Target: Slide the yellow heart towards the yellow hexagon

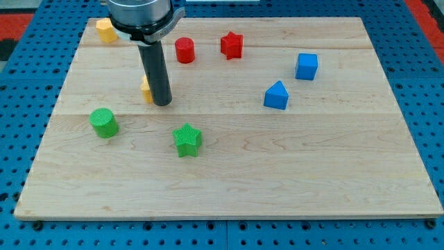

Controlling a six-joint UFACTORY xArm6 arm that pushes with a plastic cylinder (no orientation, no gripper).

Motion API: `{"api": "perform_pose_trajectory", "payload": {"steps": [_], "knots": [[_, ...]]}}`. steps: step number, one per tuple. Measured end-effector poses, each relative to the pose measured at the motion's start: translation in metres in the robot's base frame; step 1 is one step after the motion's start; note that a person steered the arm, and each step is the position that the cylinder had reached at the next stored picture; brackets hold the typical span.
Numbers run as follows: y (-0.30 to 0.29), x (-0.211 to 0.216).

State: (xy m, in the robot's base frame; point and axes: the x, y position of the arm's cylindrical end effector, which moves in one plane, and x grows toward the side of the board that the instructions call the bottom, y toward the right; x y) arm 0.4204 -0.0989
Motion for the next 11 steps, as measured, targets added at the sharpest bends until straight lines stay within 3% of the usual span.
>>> {"api": "perform_pose_trajectory", "payload": {"steps": [1, 4, 5, 6, 7, 9, 10, 11], "knots": [[0.026, 0.016], [-0.088, -0.107], [-0.040, -0.061], [-0.071, -0.050], [-0.132, -0.066], [-0.151, -0.129], [-0.195, -0.093], [-0.206, -0.106]]}}
